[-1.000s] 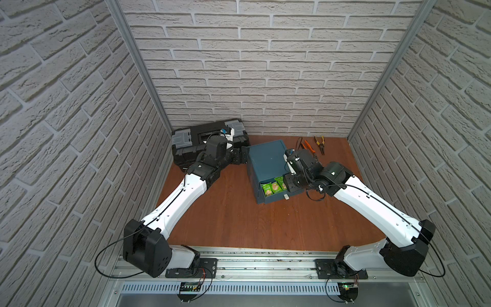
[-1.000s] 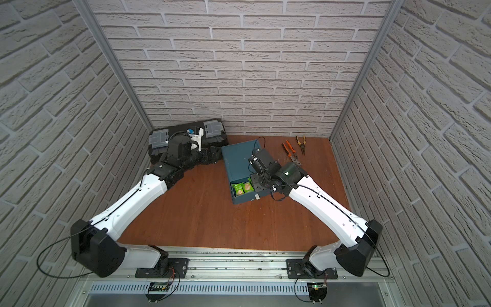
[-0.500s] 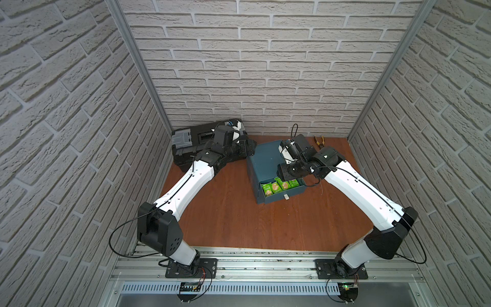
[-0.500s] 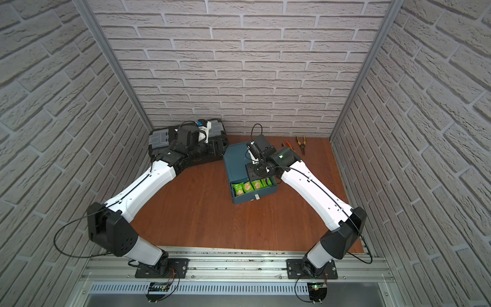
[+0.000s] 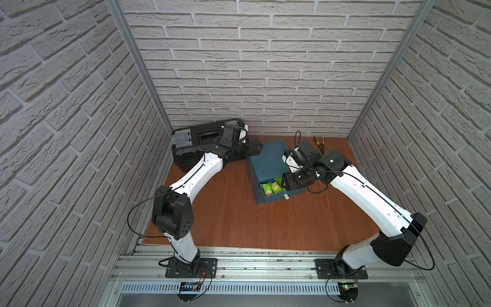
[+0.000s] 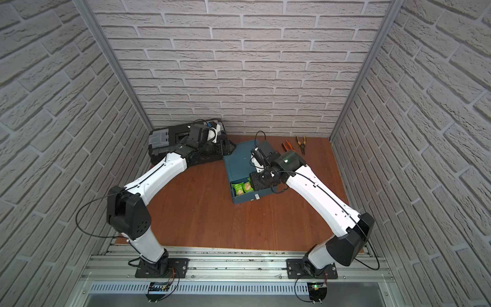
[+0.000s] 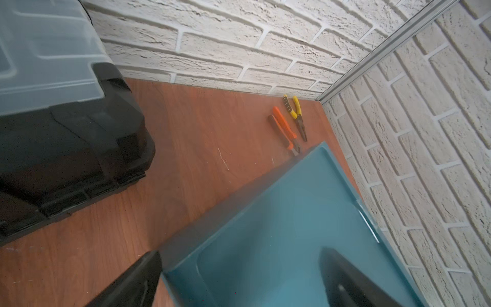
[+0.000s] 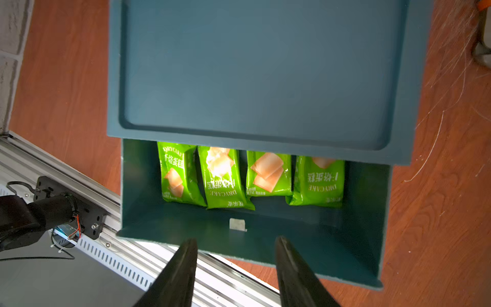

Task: Take the cookies out of the drawer
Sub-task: Open the drawer in the storage box.

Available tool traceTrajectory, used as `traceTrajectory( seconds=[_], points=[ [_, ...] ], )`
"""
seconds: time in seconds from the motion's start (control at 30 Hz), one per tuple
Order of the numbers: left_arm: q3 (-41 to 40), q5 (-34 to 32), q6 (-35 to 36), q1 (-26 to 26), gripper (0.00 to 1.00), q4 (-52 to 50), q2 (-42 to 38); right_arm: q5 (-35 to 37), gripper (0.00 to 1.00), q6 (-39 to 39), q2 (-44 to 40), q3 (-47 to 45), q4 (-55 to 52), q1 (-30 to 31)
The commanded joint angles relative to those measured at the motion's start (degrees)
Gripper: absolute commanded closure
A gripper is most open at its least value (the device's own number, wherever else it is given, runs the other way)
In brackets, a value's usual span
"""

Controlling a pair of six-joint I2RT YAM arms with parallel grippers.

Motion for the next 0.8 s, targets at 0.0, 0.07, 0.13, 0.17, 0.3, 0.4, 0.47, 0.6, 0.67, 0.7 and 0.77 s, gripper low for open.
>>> traceTrajectory(
  seconds=[0.0,0.07,0.13,0.17,0.3,0.4,0.47,0.6,0.67,0.7,0.77],
  points=[
    [2.1,2.2,-1.1,0.3,0.02,0.8,0.7,0.0,0.46,-0.4,0.9,0.1,0.8,0.3],
    [2.8,2.5,-1.1,0.3,0.02,0.2,1.5,0.0,0.46,-0.8,1.9,1.1,0.6,0.3],
    [3.8,2.7,-1.1,0.3,0.01,-1.0,2.4,0.3,0.46,-1.3,3.1,1.9,0.6,0.4],
    [4.2,3.0,-1.1,0.3,0.02,-1.4,2.8,0.4,0.46,-1.6,3.6,2.2,0.4,0.4],
    [4.7,3.3,-1.1,0.6,0.02,-1.6,3.4,0.4,0.46,-2.8,6.0,2.5,-0.2,0.6],
    [4.8,3.6,-1.4,1.0,0.01,-1.8,3.6,-0.3,0.46,-3.4,7.0,2.3,-1.2,1.1],
    [4.9,4.0,-1.7,1.4,0.01,-1.8,3.8,-0.7,0.46,-3.5,6.7,1.7,-1.6,1.5],
    [5.6,5.0,-2.1,1.7,0.02,-2.0,4.5,-1.1,0.46,-3.3,5.2,-0.3,-2.3,1.9],
    [6.3,5.3,-2.3,1.9,0.01,-2.1,5.0,-1.2,0.46,-3.3,4.5,-1.0,-2.5,1.9],
    [6.8,5.5,-2.5,1.9,0.02,-2.2,5.4,-1.3,0.46,-3.3,4.3,-1.3,-2.9,1.9],
    [7.8,6.0,-2.7,2.0,0.02,-2.5,6.2,-1.5,0.46,-3.4,4.1,-1.5,-3.7,1.9]
  ],
)
